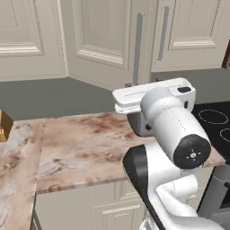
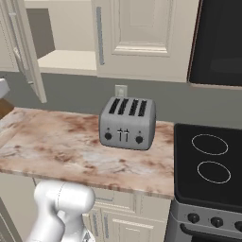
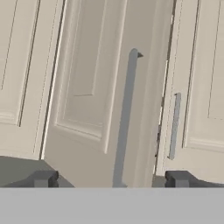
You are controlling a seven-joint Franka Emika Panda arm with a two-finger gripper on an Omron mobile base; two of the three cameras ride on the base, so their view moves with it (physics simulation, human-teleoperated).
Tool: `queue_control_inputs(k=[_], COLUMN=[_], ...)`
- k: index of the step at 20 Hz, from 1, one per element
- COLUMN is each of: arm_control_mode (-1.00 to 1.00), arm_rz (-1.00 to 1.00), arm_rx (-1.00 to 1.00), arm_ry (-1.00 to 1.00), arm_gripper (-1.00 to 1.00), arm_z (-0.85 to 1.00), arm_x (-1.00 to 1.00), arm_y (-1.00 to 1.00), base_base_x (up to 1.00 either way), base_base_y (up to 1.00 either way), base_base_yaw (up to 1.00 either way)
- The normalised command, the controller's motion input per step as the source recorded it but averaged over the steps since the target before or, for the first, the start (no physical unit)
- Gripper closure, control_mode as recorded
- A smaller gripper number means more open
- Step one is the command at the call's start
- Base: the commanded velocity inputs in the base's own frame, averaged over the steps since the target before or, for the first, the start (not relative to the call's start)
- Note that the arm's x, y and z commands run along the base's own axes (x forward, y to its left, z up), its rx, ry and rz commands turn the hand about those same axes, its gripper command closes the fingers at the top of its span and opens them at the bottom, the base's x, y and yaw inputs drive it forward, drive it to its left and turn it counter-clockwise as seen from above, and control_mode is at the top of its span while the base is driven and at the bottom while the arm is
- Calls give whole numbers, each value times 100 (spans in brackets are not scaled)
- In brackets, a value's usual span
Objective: The dining table condiment station is running low on condiment bottle. Refill the condiment station by opening the cabinet and taking the condiment bottle from the cabinet and placing it on the dining table.
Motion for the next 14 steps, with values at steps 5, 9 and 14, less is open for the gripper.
queue_control_inputs(k=[5,9,14], arm_control_mode=[-100,-100,-100], arm_rz=[2,11,21], arm_rx=[22,36,32], arm_ry=[0,5,8], arm_gripper=[-100,-100,-100], arm_z=[17,16,8], arm_x=[-85,-12,21], arm_y=[-66,-100,-100], base_base_x=[0,0,0], base_base_y=[0,0,0], base_base_yaw=[0,0,0])
